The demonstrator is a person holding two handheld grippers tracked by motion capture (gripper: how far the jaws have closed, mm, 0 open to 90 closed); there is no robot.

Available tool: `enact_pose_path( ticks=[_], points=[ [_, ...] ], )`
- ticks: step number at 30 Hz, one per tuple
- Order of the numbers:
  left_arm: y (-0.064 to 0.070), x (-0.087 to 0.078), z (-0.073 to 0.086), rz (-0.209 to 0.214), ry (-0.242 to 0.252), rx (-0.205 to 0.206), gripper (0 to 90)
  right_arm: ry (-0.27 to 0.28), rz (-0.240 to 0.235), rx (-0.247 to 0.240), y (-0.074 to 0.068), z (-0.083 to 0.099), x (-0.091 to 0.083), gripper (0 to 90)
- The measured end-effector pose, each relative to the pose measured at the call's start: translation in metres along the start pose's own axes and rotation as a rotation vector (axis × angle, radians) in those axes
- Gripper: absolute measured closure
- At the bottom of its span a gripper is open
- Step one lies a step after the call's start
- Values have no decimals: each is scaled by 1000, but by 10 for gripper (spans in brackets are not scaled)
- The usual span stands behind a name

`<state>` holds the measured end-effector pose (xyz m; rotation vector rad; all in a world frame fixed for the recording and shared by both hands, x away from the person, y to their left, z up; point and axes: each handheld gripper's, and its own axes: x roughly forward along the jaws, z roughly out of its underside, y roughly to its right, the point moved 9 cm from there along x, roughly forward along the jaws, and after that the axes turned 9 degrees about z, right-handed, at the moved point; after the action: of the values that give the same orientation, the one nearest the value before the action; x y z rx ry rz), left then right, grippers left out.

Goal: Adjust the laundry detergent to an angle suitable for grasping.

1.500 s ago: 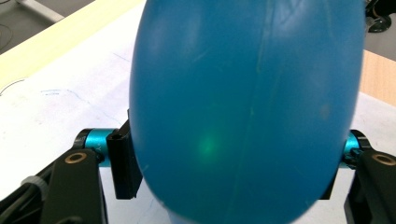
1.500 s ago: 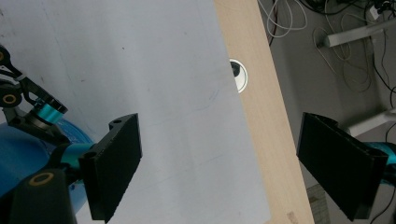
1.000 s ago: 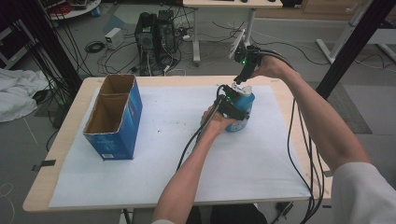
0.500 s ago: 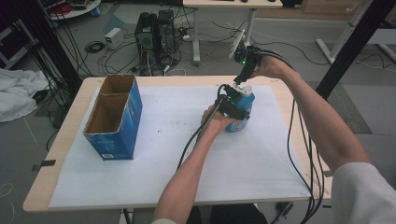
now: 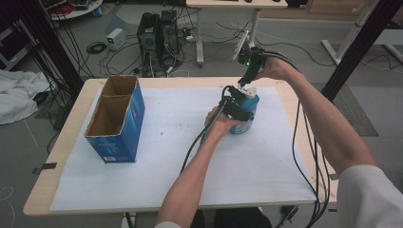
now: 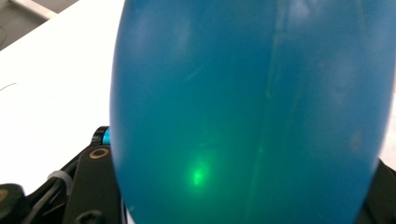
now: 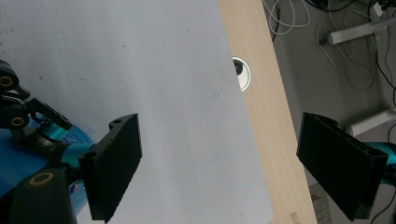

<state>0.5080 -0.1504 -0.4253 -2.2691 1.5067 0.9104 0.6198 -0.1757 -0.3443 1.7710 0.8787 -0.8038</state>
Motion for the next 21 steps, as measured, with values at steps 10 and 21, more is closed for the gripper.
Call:
enact_pose_path(
  ticks=[10,21],
  points=[
    [1,1,-1,-10,2,5,416,-6,3,7,0,0,1,132],
    [3,3,-3,-26,33,-2,431,-5,2,-2,0,0,1,133]
  ],
)
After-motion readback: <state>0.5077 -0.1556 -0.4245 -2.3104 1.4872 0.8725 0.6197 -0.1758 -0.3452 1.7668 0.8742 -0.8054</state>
